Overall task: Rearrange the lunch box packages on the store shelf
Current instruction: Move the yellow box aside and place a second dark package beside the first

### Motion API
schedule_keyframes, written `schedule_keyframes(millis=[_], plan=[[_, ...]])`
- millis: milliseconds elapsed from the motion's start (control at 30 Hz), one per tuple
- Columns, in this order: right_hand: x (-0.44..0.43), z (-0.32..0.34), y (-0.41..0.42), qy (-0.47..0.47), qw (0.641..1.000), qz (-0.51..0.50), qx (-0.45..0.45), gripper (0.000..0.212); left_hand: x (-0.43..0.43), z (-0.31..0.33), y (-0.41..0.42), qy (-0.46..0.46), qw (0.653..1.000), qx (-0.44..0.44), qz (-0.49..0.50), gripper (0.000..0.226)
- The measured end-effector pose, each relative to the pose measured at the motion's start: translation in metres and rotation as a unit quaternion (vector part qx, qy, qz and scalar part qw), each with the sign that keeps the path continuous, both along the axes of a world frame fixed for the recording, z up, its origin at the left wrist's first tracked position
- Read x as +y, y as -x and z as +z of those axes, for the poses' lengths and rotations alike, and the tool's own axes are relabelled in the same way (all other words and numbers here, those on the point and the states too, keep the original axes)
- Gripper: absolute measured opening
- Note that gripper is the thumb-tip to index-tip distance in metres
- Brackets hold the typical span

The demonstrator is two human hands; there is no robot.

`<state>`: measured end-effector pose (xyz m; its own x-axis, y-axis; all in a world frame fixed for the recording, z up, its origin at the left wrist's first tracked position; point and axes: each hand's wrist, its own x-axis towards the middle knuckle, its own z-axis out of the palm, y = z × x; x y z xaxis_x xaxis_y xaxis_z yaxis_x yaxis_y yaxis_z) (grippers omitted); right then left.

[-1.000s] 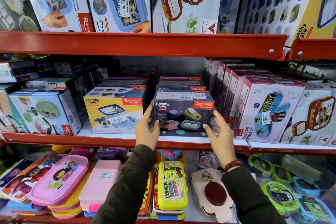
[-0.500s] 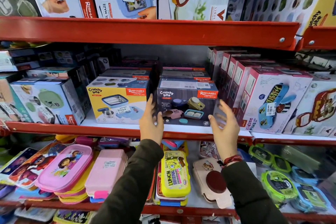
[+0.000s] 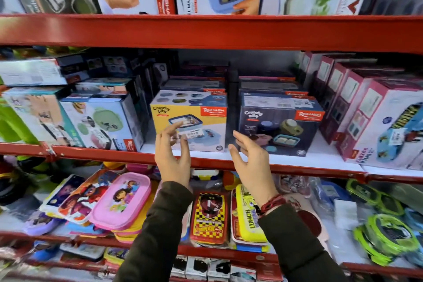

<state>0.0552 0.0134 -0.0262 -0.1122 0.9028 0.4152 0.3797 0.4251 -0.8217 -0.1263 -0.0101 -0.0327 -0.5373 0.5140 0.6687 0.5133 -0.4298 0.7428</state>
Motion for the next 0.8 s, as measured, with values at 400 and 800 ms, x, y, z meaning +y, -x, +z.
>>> schedule_keyframes(millis=[400,800], plan=[[0.014,-0.002,0.052,0.074,0.985,-0.092,-0.122,0.049,0.013,-0.013,0.078,0.247,0.968,0.036,-0.012,0.052],[-0.012,0.032,0.038,-0.029,0.979,-0.082,0.185,0.031,-0.020,0.028,0.103,0.021,0.971,-0.148,-0.186,0.021]])
